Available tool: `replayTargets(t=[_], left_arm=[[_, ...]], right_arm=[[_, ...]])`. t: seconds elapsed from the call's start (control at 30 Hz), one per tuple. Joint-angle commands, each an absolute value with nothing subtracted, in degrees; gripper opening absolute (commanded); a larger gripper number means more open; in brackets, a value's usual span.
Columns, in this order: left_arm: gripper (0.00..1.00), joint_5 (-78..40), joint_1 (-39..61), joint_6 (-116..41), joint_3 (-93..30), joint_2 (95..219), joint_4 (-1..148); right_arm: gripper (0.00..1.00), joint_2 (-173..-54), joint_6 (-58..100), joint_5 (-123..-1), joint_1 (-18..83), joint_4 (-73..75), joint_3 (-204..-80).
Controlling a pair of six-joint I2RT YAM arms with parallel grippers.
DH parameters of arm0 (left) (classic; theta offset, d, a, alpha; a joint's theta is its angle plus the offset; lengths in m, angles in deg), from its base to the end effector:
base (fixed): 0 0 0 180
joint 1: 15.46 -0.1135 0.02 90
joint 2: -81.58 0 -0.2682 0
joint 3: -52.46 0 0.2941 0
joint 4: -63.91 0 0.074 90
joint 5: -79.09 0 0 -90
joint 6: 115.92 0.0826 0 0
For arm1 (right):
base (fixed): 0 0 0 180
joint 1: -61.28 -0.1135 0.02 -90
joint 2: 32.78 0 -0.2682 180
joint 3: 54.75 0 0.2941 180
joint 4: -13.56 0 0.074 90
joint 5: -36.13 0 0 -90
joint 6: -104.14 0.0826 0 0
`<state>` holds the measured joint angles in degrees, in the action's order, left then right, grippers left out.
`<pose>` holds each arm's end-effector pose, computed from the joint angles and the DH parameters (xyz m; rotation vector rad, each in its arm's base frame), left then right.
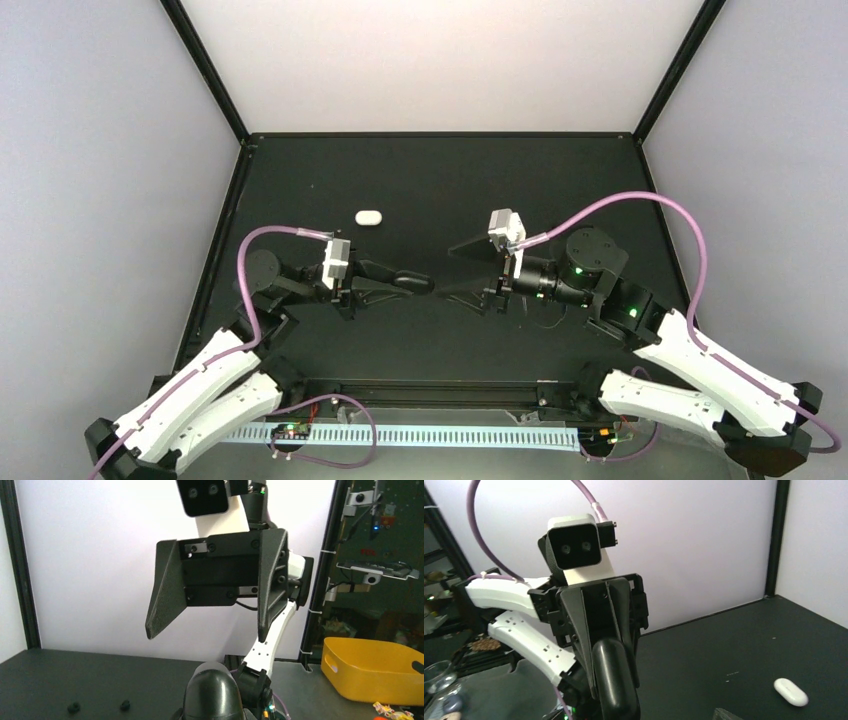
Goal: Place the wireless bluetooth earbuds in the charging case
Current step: Open the charging case.
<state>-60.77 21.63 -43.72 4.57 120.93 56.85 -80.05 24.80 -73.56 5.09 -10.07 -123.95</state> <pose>0.1422 -0.1867 0.3614 1.0123 1.1593 -1.3383 0.1230 0.2336 0.4158 -0.9251 1.4617 1.1592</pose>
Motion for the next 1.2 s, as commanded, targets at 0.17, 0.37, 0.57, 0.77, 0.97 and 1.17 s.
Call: replayTargets(t=[0.17, 0.37, 0.57, 0.77, 0.97, 1.17], left_arm=[[0.02, -64.23, 21.53, -42.44, 6.00, 118.56, 50.58], [0.02, -62.71, 21.49, -41.44, 7.42, 116.96, 51.17], [0.02, -61.88, 21.48, -40.23, 8.03, 115.88, 51.76], [0.02, -62.05, 21.52, -39.59, 8.08, 115.65, 52.19], [0.01, -62.21, 21.57, -39.20, 8.17, 115.84, 52.39], [0.02, -62.01, 21.62, -38.86, 8.25, 115.90, 52.72]], right_arm=[[0.75, -83.28, 26.54, -81.86, 5.38, -8.42, -124.47], [0.81, -85.31, 26.62, -82.02, 5.37, -6.47, -124.84], [0.82, -86.95, 27.10, -81.00, 5.38, -5.64, -125.55], [0.81, -87.92, 27.07, -78.92, 5.37, -6.37, -126.16], [0.80, -87.23, 27.52, -75.61, 5.38, -6.02, -126.04], [0.80, -86.40, 28.22, -71.64, 5.38, -5.61, -125.62]])
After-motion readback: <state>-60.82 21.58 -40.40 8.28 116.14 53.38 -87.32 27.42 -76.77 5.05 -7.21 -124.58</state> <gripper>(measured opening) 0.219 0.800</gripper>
